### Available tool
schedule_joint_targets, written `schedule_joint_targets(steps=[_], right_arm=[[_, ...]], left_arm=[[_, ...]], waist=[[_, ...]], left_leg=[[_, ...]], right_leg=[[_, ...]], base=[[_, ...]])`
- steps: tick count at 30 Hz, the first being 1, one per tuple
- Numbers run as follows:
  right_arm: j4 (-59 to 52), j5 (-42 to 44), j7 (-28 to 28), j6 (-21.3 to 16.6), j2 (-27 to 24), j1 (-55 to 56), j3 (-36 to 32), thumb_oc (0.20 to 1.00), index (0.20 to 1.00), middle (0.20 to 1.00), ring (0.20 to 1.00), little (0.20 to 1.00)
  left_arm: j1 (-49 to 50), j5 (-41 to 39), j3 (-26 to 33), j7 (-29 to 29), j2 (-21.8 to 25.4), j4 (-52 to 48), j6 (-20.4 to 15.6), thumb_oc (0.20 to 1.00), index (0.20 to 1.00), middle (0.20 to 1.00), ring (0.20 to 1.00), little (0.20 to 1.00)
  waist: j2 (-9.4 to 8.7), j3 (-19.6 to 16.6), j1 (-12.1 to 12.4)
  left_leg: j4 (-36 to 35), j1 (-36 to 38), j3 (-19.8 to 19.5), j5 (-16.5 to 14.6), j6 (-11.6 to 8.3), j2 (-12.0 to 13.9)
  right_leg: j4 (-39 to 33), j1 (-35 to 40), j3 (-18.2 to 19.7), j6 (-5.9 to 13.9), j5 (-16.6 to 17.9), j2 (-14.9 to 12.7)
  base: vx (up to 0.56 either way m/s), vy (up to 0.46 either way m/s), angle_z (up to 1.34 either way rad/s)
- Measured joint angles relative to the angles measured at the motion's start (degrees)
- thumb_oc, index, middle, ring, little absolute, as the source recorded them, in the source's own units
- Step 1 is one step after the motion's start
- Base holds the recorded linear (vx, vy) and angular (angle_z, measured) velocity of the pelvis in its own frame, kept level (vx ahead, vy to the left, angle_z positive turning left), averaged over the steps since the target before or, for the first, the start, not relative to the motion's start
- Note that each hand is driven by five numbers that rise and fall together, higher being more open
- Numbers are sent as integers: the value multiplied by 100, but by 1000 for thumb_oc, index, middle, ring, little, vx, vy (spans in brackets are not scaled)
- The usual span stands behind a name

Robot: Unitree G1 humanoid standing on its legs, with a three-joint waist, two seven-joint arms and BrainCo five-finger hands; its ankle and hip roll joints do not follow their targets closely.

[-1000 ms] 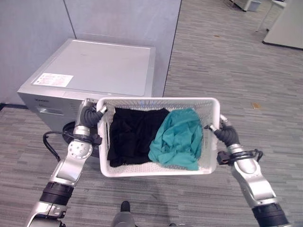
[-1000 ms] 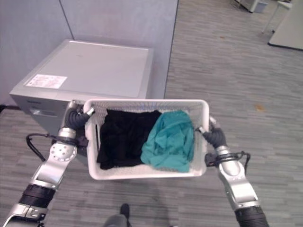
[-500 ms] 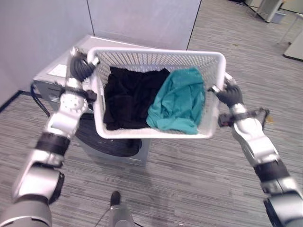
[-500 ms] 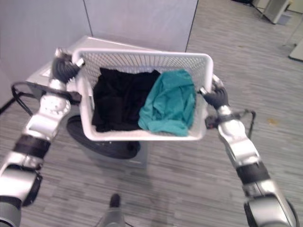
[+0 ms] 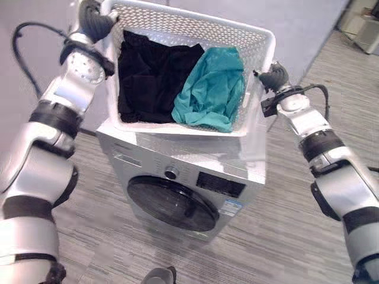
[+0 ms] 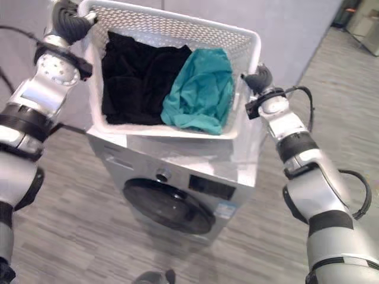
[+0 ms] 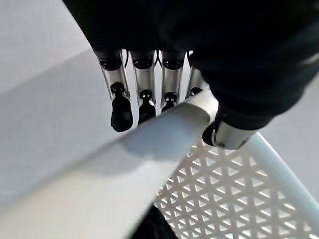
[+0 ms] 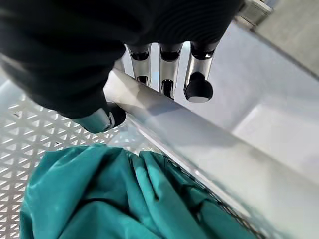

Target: Grab the laundry basket,head to the washer,open it,put in the laundry and shut it.

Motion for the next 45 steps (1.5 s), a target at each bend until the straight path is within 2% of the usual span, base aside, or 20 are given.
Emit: schedule_joint_targets(steps=[2, 5, 9, 11, 12, 13, 15, 17, 19, 22, 24, 25, 28, 30, 31, 32, 34, 35, 38, 45], right_arm=[[260, -2, -3, -16, 24, 2, 98, 200, 200, 200, 200, 200], [418, -19, 33, 90, 17, -23, 160, 200, 200, 200, 200, 200], [164, -23, 102, 243, -25, 197, 201, 200, 200, 200, 200, 200], [-203, -51, 161, 240, -54, 287, 302, 200, 200, 200, 200, 200], [-441, -131, 238, 261, -167, 335, 468, 200, 200, 200, 200, 200], [-769, -213, 324, 265, -369, 415, 582, 200, 200, 200, 200, 200], [-953, -284, 392, 264, -555, 429, 603, 200, 200, 200, 200, 200], [-894, -280, 398, 258, -509, 528, 617, 200, 200, 200, 200, 200], [-751, -284, 409, 240, -512, 584, 559, 200, 200, 200, 200, 200], [-455, -290, 636, 268, -439, 665, 674, 200, 200, 200, 200, 200], [-831, -473, 825, 345, -293, 835, 841, 200, 200, 200, 200, 200], [-966, -522, 921, 356, -384, 994, 818, 200, 200, 200, 200, 200], [-908, -673, 1111, 454, -443, 1170, 768, 200, 200, 200, 200, 200], [-956, -679, 1143, 464, -477, 1200, 739, 200, 200, 200, 200, 200], [-1141, -688, 1155, 475, -533, 1310, 655, 200, 200, 200, 200, 200], [-1465, -689, 1177, 473, -660, 1498, 554, 300, 300, 300, 300, 300], [-2047, -699, 1345, 467, -946, 1882, 405, 715, 715, 715, 715, 715], [-2060, -685, 1385, 471, -926, 1906, 410, 1000, 1000, 1000, 1000, 1000], [-2065, -681, 1384, 500, -708, 1854, 382, 1000, 1000, 1000, 1000, 1000], [-2247, -657, 1341, 507, -876, 1848, 311, 1000, 1000, 1000, 1000, 1000]], left_arm=[[-19, 16, -204, -65, -132, 224, 77, 200, 200, 200, 200, 200], [23, 35, -461, -316, -202, 324, 117, 200, 200, 200, 200, 200], [55, 75, -399, -384, -186, 302, 147, 200, 200, 200, 200, 200], [203, 74, -320, -408, -24, 248, 181, 200, 200, 200, 200, 200], [396, 76, -127, -411, 20, 273, 186, 200, 200, 200, 200, 200], [561, 83, -128, -447, 54, 290, 229, 200, 200, 200, 200, 200], [598, 99, -167, -485, 11, 352, 227, 200, 200, 200, 200, 200], [551, 242, -305, -540, -70, 470, 247, 200, 200, 200, 200, 200], [540, 307, -488, -715, -128, 474, 276, 200, 200, 200, 200, 200], [747, 524, -802, -1043, -282, 669, 359, 200, 200, 200, 200, 200], [1118, 828, -1574, -1768, 846, -299, 381, 200, 200, 200, 200, 200], [1127, 969, -1908, -1869, 1022, -539, 344, 200, 200, 200, 200, 200], [1206, 1205, -1952, -2132, 612, -152, 242, 200, 200, 200, 200, 200], [1207, 1203, -1905, -2242, 781, -392, 231, 200, 200, 200, 200, 200], [1215, 1203, -1907, -2288, 933, -594, 231, 482, 482, 482, 482, 482], [1260, 1203, -1912, -2365, 1199, -938, 197, 564, 564, 564, 564, 564], [1321, 1211, -1896, -2398, 1448, -1077, 93, 1000, 1000, 1000, 1000, 1000], [1321, 1260, -1853, -2389, 1326, -799, 82, 1000, 1000, 1000, 1000, 1000], [1324, 1441, -1433, -2201, 413, 750, 157, 1000, 1000, 1000, 1000, 1000], [1331, 1475, -594, -1410, -66, 995, 232, 1000, 1000, 1000, 1000, 1000]], waist=[[70, 39, -125], [28, 17, -402], [-217, -147, -445], [-190, -173, -435], [-203, -181, -446], [-227, -192, -467], [-233, -189, -662], [-112, -178, -871], [-92, -184, -954], [165, -308, -875], [319, -419, -898], [353, -490, -902], [414, -695, -813], [397, -716, -763], [388, -717, -762], [377, -718, -768], [354, -738, -789], [344, -748, -801], [269, -751, -875], [125, -673, -896]], left_leg=[[-155, 215, -75, -1, -2, -12], [-189, 559, 177, -154, -222, -93], [-225, 867, 371, -423, -407, -185], [125, 884, 458, -478, -454, -28], [750, 688, 614, -536, -548, 28], [1334, 299, 664, -783, -557, 121], [720, 69, 610, -706, -663, 581], [168, 48, 374, 165, -956, 946], [89, 118, 347, 174, -952, 848], [-559, 433, 334, 365, -865, 838], [-700, 669, 521, 406, -857, 869], [-721, 720, 525, 399, -853, 864], [-758, 706, 512, 396, -852, 864], [-752, 605, 555, 399, -858, 890], [-756, 609, 576, 411, -876, 893], [-761, 616, 592, 411, -875, 895], [-754, 624, 636, 403, -862, 894], [-752, 626, 639, 403, -862, 893], [-755, 609, 658, 410, -869, 907], [-763, 589, 644, 412, -868, 910]], right_leg=[[-448, -273, -535, -172, 28, 130], [-1210, -454, -1172, -617, 830, 155], [-1515, -199, -1093, -657, 1261, 157], [-2323, 329, -978, -939, 1592, 507], [-2721, 585, -838, -1048, 1736, 590], [-2905, 735, -695, -1068, 1768, 571], [-2969, 784, -639, -1068, 1766, 676], [-2952, 885, -531, -931, 1684, 844], [-2951, 903, -497, -779, 1648, 720], [-2974, 936, -566, -706, 1649, 728], [-3048, 1042, -381, -715, 1706, 759], [-3055, 1081, -371, -699, 1694, 756], [-3032, 1041, -419, -684, 1651, 753], [-2906, 868, -372, -706, 1632, 759], [-2871, 860, -350, -694, 1643, 759], [-2873, 856, -330, -695, 1644, 761], [-2869, 845, -310, -687, 1639, 758], [-2869, 839, -301, -687, 1639, 758], [-2875, 797, -274, -691, 1650, 768], [-2887, 803, -295, -688, 1664, 780]], base=[[129, -6, 40], [125, -59, 43], [46, -46, 5], [8, -86, -51], [12, -99, -57], [-5, -86, -53], [-37, -84, -34], [-61, -56, -38], [-35, -20, -8], [-59, 15, 7], [-37, 27, -40], [0, 0, 0], [-11, 30, 8], [11, 38, -12], [17, 32, -10], [9, 17, -11], [-8, 13, -7], [-16, 18, -8], [-11, 11, -8], [-3, 2, 0]])
